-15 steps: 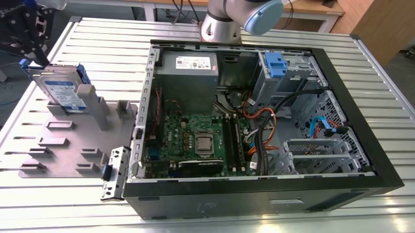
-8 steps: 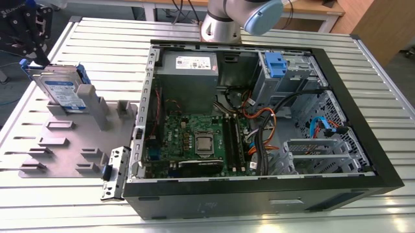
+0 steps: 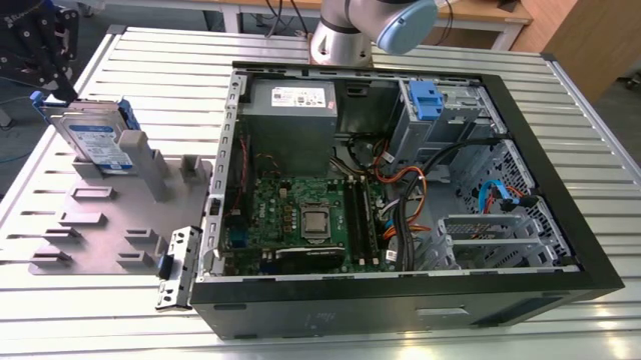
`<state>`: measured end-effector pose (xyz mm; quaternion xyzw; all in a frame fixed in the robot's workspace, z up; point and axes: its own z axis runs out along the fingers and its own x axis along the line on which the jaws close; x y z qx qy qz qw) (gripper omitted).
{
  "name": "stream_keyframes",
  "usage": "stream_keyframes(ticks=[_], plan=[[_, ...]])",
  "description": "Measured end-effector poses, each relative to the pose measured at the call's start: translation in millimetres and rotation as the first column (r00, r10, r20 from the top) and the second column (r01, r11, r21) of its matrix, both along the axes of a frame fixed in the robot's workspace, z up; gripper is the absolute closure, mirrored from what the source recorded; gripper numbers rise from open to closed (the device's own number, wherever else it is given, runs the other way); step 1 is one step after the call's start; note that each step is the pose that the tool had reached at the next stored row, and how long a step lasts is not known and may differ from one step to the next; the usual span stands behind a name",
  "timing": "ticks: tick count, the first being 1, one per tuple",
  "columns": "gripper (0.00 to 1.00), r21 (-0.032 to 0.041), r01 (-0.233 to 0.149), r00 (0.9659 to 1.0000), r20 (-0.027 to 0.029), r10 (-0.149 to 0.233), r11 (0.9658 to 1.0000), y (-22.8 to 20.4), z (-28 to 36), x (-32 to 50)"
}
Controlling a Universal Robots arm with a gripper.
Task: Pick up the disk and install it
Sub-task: 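Pick up the disk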
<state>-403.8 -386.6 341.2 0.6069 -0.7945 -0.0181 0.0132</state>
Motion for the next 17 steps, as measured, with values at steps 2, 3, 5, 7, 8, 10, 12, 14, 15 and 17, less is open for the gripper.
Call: stream_keyframes(ticks=[2,3,5,7,8,10,12,14,15,17], plan=[[0.89,0.0014,-0.03,0.9995,0.0,0.03,0.9995,0.0,-0.3,0.0],[0.89,0.0023,-0.046,0.999,0.0,0.046,0.999,0.0,-0.6,0.0],[0.89,0.0046,-0.077,0.9971,0.0002,0.077,0.997,0.0,-1.1,0.0],[0.89,0.0087,-0.104,0.9945,0.0005,0.104,0.9945,-0.1,-1.9,0.0],[0.89,0.0119,-0.116,0.9933,0.0009,0.116,0.9932,-0.1,-2.3,0.0],[0.89,0.0188,-0.132,0.9913,0.0018,0.132,0.9911,0.0,-3.0,0.0],[0.89,0.0281,-0.142,0.9899,0.0034,0.142,0.9895,0.2,-3.6,0.0],[0.89,0.0354,-0.144,0.9895,0.005,0.144,0.9889,0.4,-3.8,-1.4],[0.89,0.036,-0.145,0.9895,0.0051,0.144,0.9888,0.7,-3.9,-2.2],[0.89,0.0373,-0.145,0.9895,0.0052,0.145,0.9888,1.5,-4.0,-4.4]])
